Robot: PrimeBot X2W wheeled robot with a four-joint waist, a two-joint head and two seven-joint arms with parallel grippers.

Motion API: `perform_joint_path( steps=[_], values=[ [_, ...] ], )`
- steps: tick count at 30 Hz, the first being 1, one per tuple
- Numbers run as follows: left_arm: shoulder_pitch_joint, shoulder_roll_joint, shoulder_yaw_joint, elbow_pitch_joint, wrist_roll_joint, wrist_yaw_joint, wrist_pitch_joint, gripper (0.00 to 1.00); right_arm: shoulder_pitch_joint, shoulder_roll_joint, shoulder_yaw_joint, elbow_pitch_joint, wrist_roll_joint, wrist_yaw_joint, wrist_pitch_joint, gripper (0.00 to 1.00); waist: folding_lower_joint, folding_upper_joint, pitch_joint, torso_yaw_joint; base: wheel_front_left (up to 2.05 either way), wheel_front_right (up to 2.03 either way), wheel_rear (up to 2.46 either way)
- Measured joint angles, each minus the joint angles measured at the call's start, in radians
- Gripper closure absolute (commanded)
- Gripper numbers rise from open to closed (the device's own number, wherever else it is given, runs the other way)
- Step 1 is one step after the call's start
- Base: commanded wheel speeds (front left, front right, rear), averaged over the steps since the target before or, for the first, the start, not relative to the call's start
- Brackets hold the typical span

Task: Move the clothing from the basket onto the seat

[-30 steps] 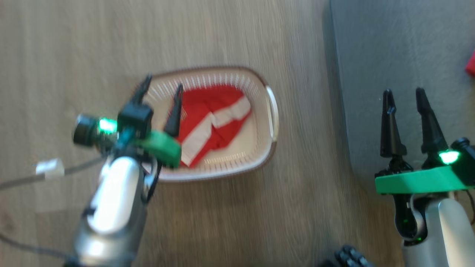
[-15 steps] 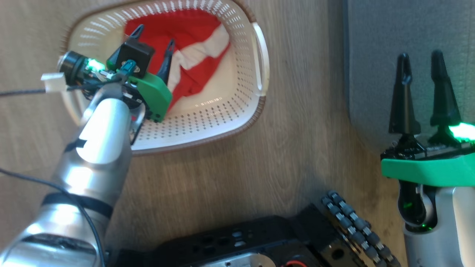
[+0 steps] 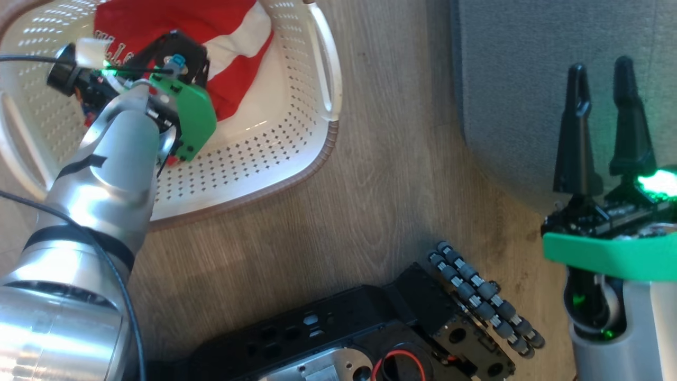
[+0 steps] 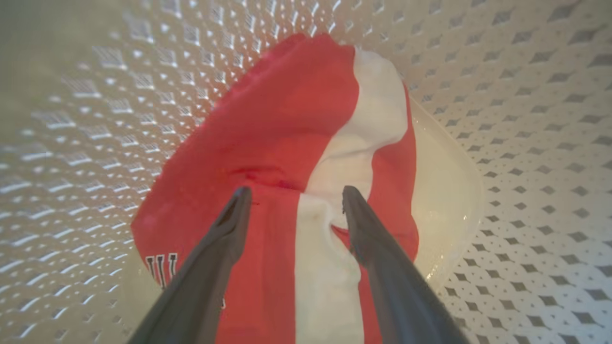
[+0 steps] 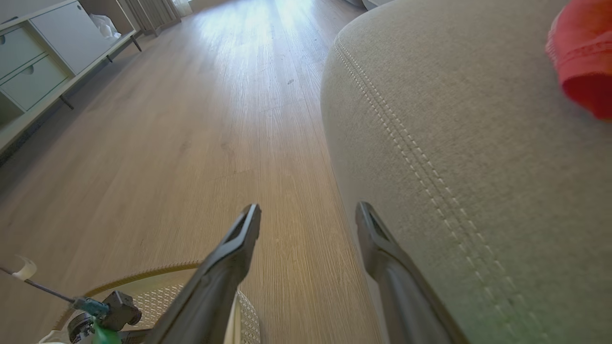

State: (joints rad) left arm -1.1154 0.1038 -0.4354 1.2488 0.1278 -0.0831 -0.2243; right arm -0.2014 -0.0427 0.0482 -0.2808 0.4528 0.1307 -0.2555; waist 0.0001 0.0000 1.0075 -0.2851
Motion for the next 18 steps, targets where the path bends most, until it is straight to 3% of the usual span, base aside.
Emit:
perform_joint_path(
  steps=[12,18],
  values=[
    [-0.012,0.025,-0.047,0.049,0.017,0.009,0.238,0.00,0.053,0.000,0.010,-0.011,0.029,0.000,0.000,0.00,0.0000,0.0000,0.014,-0.036,0.00,0.00,0.00],
    [-0.026,0.027,-0.049,0.051,0.017,0.052,0.289,0.00,0.089,0.000,0.011,-0.034,0.031,0.000,0.000,0.00,0.0000,0.0000,0.025,-0.038,0.00,0.00,0.00]
  ],
)
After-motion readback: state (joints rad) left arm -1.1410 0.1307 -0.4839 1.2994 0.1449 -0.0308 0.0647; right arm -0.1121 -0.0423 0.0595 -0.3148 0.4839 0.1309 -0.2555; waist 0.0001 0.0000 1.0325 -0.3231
